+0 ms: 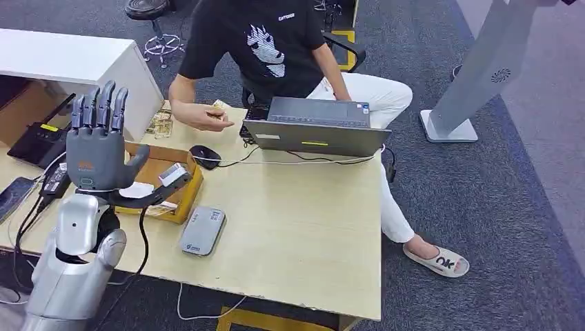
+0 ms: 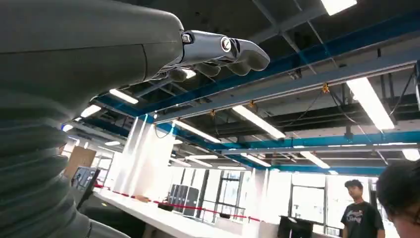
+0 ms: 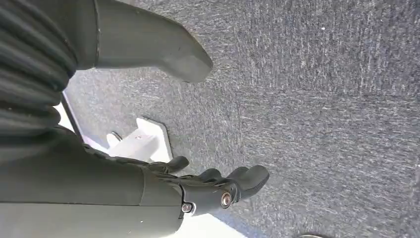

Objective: Pass the card to the sensor for recognition and then transmit it.

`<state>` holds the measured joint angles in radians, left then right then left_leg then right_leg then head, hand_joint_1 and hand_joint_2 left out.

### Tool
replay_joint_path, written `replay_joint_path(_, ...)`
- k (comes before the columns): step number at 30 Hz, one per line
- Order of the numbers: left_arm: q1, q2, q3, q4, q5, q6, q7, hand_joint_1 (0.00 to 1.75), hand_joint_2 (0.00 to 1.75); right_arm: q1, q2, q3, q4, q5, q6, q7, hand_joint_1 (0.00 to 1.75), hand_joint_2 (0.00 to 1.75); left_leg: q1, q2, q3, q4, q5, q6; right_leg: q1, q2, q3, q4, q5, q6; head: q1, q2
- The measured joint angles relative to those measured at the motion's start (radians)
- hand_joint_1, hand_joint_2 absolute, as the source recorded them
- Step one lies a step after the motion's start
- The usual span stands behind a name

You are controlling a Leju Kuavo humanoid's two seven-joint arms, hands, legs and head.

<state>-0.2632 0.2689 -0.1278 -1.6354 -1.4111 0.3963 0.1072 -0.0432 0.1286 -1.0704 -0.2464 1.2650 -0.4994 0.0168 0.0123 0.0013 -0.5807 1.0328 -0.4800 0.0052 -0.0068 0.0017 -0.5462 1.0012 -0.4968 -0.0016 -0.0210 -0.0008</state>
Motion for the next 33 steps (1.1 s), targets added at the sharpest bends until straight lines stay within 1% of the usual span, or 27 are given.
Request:
replay_joint_path(2, 0.028, 0.013, 0.004, -0.016, 0.001, -0.017, -0.016, 0.0, 1.75, 0.0, 0.0, -0.003, 0.0, -0.005, 0.0, 0.01, 0.0, 1.75, 0.0, 0.0, 0.0, 0.0, 0.0, 0.0, 0.0, 0.001, 0.0, 0.0, 0.0, 0.0, 0.0, 0.0)
replay_joint_path(4, 0.083, 0.036, 0.01, -0.047, 0.002, -0.036, -0.026, 0.0, 1.75, 0.004, 0.0, -0.009, 0.0, -0.01, 0.0, 0.017, 0.0, 1.75, 0.0, 0.002, 0.0, 0.0, 0.0, 0.0, 0.0, 0.002, 0.0, 0.0, 0.0, 0.0, 0.0, 0.0)
replay_joint_path(6, 0.142, 0.059, 0.022, -0.082, 0.01, -0.042, -0.028, 0.0, 1.75, 0.01, 0.0, -0.016, 0.0, -0.014, 0.0, 0.018, 0.0, 1.75, 0.0, 0.002, 0.0, 0.0, 0.0, 0.0, 0.0, 0.002, -0.002, 0.0, 0.0, 0.0, 0.0, 0.0)
replay_joint_path(8, 0.178, 0.072, 0.031, -0.105, 0.013, -0.043, -0.029, 0.0, 1.75, 0.015, 0.0, -0.022, 0.0, -0.017, 0.0, 0.018, 0.0, 1.75, 0.0, 0.0, -0.002, 0.0, 0.0, 0.0, 0.0, 0.0, -0.002, 0.0, -0.001, 0.0, 0.0, 0.0)
replay_joint_path(11, 0.204, 0.085, 0.039, -0.131, 0.017, -0.048, -0.034, 0.0, 1.75, 0.014, 0.0, -0.027, 0.0, -0.017, 0.0, 0.018, 0.0, 1.75, 0.0, 0.0, -0.002, 0.0, 0.0, 0.0, 0.0, 0.0, -0.002, 0.0, -0.001, 0.0, 0.0, 0.0)
replay_joint_path(17, 0.22, 0.095, 0.047, -0.15, 0.018, -0.052, -0.035, 0.0, 1.75, 0.014, 0.0, -0.029, 0.0, -0.017, 0.0, 0.018, 0.0, 1.75, 0.0, 0.0, -0.001, 0.0, 0.0, 0.0, 0.0, 0.0, -0.001, 0.0, 0.0, 0.0, 0.0, 0.0)
replay_joint_path(20, 0.242, 0.098, 0.053, -0.161, 0.047, -0.075, -0.04, 0.0, 1.75, 0.014, 0.001, -0.031, 0.0, -0.018, 0.0, 0.018, 0.0, 1.75, 0.0, 0.0, -0.001, 0.0, 0.0, 0.0, 0.0, 0.0, -0.001, 0.0, 0.0, 0.0, 0.0, 0.0)
replay_joint_path(21, 0.263, 0.102, 0.058, -0.173, 0.065, -0.084, -0.047, 0.0, 1.75, 0.014, 0.002, -0.034, 0.0, -0.018, 0.0, 0.018, 0.0, 1.75, 0.0, 0.001, -0.001, 0.0, 0.0, 0.0, 0.0, 0.001, -0.001, 0.0, 0.0, 0.0, 0.0, 0.0)
replay_joint_path(26, 0.431, 0.116, 0.092, -0.275, 0.142, -0.116, -0.093, 0.0, 1.75, 0.021, 0.013, -0.051, 0.0, -0.019, 0.0, 0.009, 0.0, 1.75, 0.0, 0.002, -0.001, 0.0, -0.003, -0.001, 0.0, 0.003, -0.002, 0.0, -0.002, 0.0, 0.0, 0.0)
replay_joint_path(28, 0.493, 0.118, 0.096, -0.308, 0.155, -0.135, -0.105, 0.0, 1.75, 0.021, 0.016, -0.058, 0.0, -0.019, 0.0, 0.005, 0.0, 1.75, 0.0, 0.002, -0.001, 0.0, -0.003, -0.001, 0.0, 0.002, -0.002, 0.0, -0.002, 0.0, 0.0, 0.0)
replay_joint_path(30, 0.542, 0.122, 0.096, -0.333, 0.141, -0.146, -0.105, 0.0, 1.75, 0.021, 0.018, -0.062, 0.0, -0.01, 0.0, 0.006, 0.0, 1.75, 0.0, 0.002, -0.002, 0.0, -0.003, -0.001, 0.0, 0.002, -0.002, 0.0, -0.003, 0.0, 0.0, 0.0)
replay_joint_path(33, 0.587, 0.128, 0.097, -0.34, 0.139, -0.156, -0.088, 0.0, 1.75, 0.021, 0.02, -0.065, 0.0, 0.001, 0.003, 0.007, 0.0, 1.75, 0.0, 0.002, -0.001, -0.001, -0.003, -0.001, 0.0, 0.002, -0.002, 0.0, -0.003, 0.0, 0.0, 0.0)
